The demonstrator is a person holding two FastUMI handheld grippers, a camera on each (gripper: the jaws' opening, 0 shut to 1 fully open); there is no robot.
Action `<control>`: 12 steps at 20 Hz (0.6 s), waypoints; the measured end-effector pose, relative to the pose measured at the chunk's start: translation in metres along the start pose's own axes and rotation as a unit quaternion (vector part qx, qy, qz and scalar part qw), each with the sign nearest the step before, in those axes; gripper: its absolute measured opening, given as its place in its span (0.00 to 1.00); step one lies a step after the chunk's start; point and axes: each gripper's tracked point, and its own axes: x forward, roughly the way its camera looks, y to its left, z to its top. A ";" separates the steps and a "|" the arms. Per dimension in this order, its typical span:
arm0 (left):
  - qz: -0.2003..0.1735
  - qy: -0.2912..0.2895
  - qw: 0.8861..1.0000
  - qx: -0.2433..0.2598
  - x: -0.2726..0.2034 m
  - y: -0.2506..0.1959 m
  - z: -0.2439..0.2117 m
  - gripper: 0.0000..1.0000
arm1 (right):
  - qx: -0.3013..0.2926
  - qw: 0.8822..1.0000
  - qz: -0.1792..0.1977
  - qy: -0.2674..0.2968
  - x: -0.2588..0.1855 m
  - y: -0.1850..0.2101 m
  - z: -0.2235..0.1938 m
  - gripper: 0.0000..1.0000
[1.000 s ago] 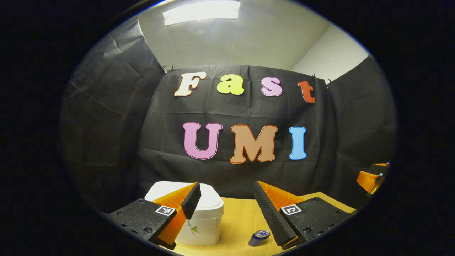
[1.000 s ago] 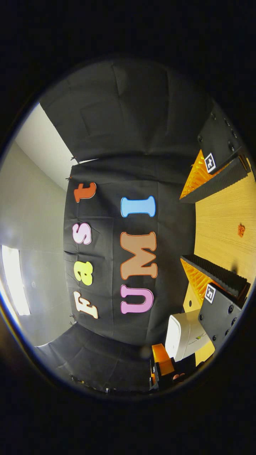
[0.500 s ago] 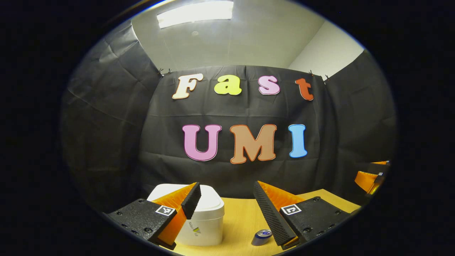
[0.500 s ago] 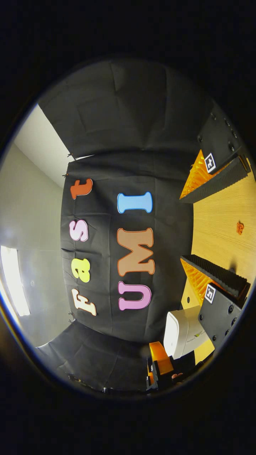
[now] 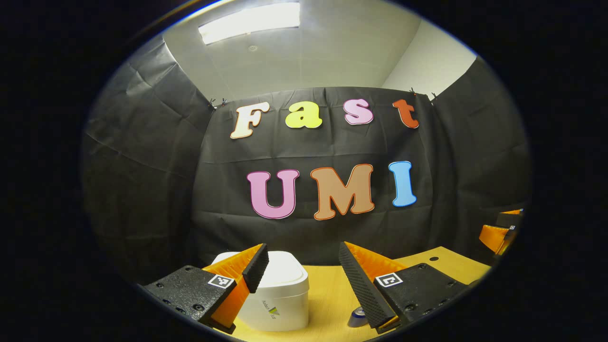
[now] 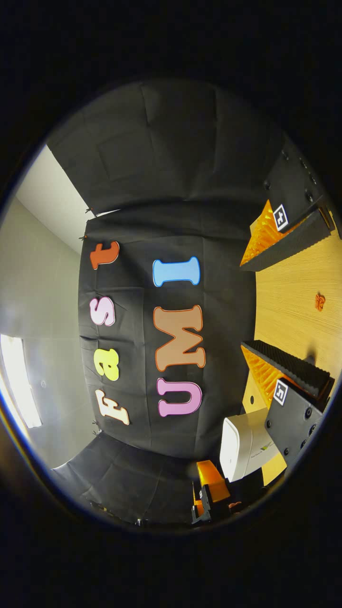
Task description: Press the lid of the desktop garbage bin to open it, pick up the crumpled paper on the desktop and throw it into the bin, then pick up the pop can on the desktop and drop it into the bin, and finally close the garbage bin lid.
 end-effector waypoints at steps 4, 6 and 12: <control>0.006 -0.007 1.000 0.003 0.006 0.007 -0.001 0.91 | 0.006 1.000 0.000 0.002 0.003 0.002 -0.002 0.97; 0.013 -0.006 1.000 0.006 0.009 0.013 -0.003 0.87 | 0.007 1.000 0.002 0.008 0.005 0.005 -0.006 0.97; 0.032 0.002 0.999 0.013 0.025 0.036 -0.022 0.42 | -0.028 1.000 -0.007 0.009 0.004 0.005 -0.003 0.97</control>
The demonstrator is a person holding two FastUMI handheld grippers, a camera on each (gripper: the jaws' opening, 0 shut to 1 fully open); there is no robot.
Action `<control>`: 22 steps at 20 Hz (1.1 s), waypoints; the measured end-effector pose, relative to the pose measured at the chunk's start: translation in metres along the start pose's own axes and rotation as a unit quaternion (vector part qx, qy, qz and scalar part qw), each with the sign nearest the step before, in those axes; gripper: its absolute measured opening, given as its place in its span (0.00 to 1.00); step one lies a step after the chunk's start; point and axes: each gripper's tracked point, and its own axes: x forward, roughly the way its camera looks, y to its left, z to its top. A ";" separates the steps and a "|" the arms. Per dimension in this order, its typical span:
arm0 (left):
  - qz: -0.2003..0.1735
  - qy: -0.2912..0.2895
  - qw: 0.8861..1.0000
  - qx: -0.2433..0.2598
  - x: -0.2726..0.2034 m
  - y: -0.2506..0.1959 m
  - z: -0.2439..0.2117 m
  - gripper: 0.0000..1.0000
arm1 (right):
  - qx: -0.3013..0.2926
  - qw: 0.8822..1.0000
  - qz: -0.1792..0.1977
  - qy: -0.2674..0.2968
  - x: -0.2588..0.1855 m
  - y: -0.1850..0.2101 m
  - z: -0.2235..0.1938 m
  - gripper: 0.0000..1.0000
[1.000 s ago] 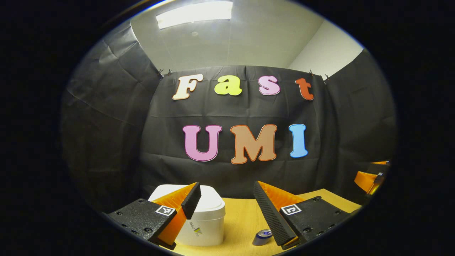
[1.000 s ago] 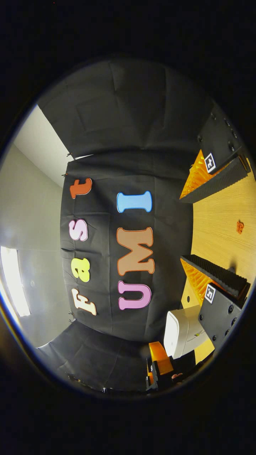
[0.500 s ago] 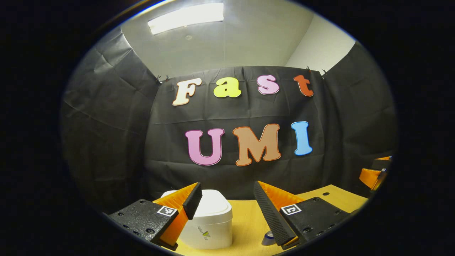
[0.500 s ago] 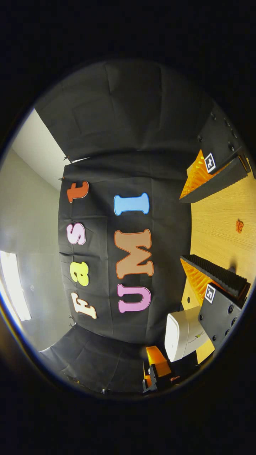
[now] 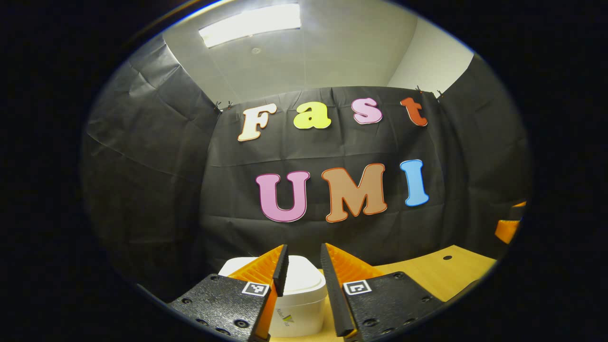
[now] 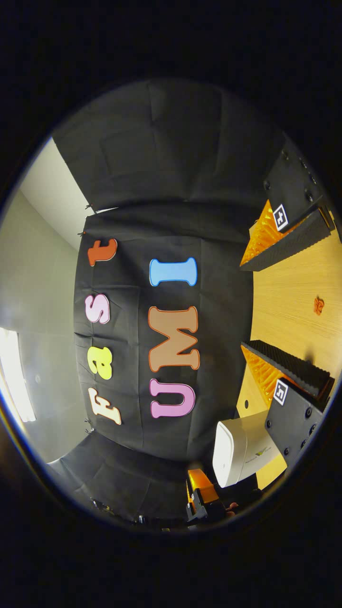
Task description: Press the lid of the desktop garbage bin to open it, pick up the crumpled paper on the desktop and throw it into the bin, then pick up the pop can on the desktop and drop it into the bin, and finally close the garbage bin lid.
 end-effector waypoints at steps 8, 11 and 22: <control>0.038 0.057 0.998 0.001 0.023 0.030 -0.057 0.00 | -0.018 1.000 -0.013 0.016 -0.005 -0.003 -0.006 0.97; 0.049 0.097 0.994 -0.027 0.027 0.041 -0.086 0.00 | -0.023 0.999 -0.015 0.025 -0.006 -0.003 -0.011 0.99; 0.064 0.102 0.993 -0.002 0.028 0.045 -0.106 0.00 | -0.026 0.997 0.002 0.070 -0.004 0.011 -0.040 0.97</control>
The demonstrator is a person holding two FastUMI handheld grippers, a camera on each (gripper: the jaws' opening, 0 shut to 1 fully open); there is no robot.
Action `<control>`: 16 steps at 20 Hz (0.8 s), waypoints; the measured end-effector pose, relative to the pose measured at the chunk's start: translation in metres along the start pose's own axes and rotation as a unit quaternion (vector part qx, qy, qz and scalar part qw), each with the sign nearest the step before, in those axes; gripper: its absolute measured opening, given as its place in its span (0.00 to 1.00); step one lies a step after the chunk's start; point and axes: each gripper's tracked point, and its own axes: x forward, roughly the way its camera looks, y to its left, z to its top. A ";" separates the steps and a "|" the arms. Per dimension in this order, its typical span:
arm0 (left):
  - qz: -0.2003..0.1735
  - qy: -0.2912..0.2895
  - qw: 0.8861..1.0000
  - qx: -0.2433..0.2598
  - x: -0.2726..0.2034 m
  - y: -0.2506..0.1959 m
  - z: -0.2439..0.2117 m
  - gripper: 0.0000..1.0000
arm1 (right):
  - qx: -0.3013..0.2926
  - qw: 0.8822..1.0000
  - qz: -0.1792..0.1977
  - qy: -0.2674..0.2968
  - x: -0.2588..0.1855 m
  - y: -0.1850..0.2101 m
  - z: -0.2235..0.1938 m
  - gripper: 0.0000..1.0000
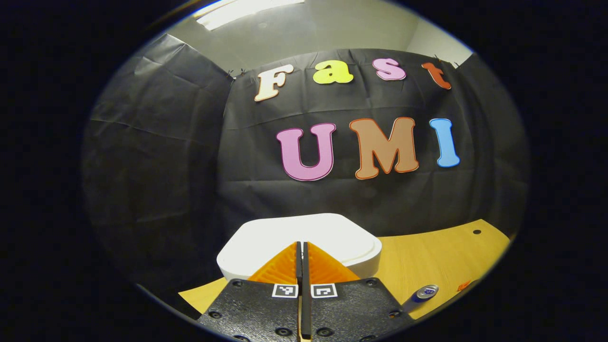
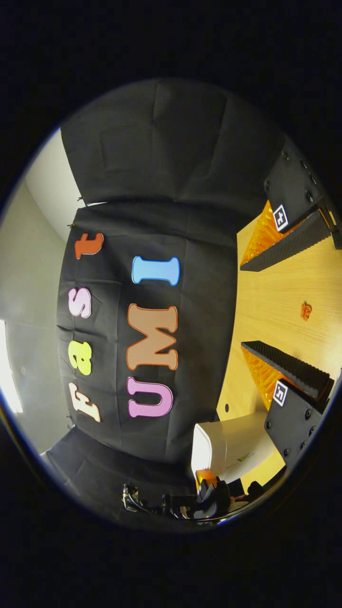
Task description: Press the lid of the desktop garbage bin to open it, pick up the crumpled paper on the desktop and throw it into the bin, then pick up the pop can on the desktop and drop it into the bin, and finally close the garbage bin lid.
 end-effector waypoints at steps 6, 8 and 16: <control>-0.009 -0.017 1.000 0.002 -0.001 -0.001 0.003 0.00 | 0.003 0.999 0.034 0.013 -0.001 0.020 -0.011 0.98; -0.011 -0.029 1.000 0.005 -0.003 0.000 0.012 0.00 | 0.007 0.999 0.039 0.017 -0.003 0.022 -0.015 0.98; 0.002 -0.091 0.996 -0.026 0.006 0.009 0.083 0.00 | 0.024 0.999 0.039 0.022 -0.009 0.016 -0.025 1.00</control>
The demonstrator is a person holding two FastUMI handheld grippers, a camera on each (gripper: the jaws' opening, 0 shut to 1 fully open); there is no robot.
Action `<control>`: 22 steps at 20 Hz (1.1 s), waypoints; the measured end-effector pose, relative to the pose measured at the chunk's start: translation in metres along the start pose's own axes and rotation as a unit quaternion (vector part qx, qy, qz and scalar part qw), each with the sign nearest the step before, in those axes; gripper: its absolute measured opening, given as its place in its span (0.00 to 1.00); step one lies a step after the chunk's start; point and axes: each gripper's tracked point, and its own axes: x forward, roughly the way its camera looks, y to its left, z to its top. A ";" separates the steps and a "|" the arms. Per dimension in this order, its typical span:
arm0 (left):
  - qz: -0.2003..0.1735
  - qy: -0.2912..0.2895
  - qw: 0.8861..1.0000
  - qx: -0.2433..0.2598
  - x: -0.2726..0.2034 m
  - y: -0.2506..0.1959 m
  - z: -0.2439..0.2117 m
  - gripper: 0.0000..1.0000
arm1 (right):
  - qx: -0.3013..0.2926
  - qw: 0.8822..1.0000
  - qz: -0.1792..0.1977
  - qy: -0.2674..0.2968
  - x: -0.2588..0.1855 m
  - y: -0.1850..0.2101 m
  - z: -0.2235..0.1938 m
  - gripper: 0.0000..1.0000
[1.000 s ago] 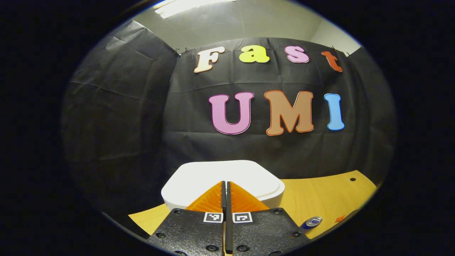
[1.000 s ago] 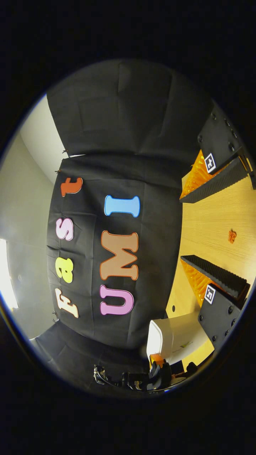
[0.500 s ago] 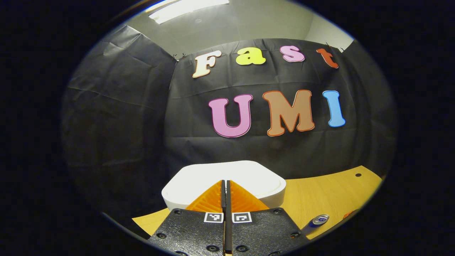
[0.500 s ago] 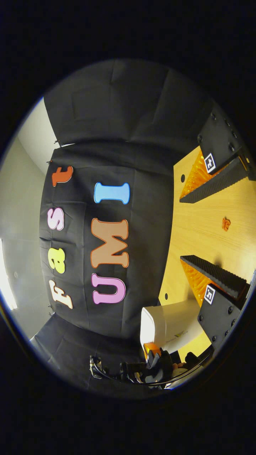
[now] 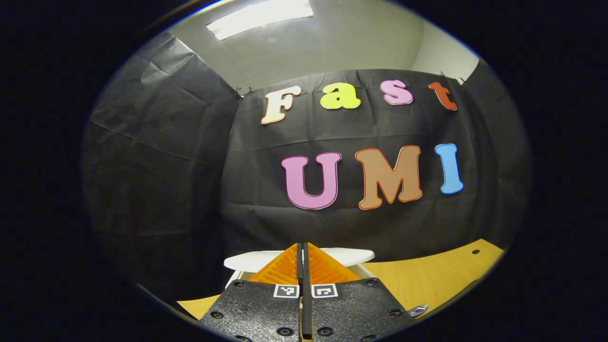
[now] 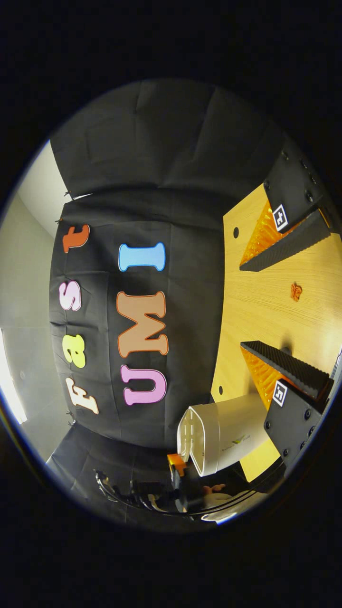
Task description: Press the lid of the desktop garbage bin to open it, pick up the crumpled paper on the desktop and throw it into the bin, then pick up the pop can on the desktop and drop it into the bin, and finally close the garbage bin lid.
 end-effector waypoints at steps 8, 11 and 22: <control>-0.047 -0.031 0.998 -0.024 -0.034 -0.028 0.041 0.00 | 0.011 1.000 -0.010 0.016 0.007 -0.017 -0.025 0.98; -0.078 -0.021 0.995 -0.050 -0.057 -0.049 0.041 0.00 | 0.004 1.000 -0.009 0.027 0.018 -0.022 -0.040 0.98; -0.074 0.023 0.996 -0.041 -0.099 -0.050 0.012 0.24 | -0.016 0.989 0.035 0.141 0.101 -0.026 -0.129 0.98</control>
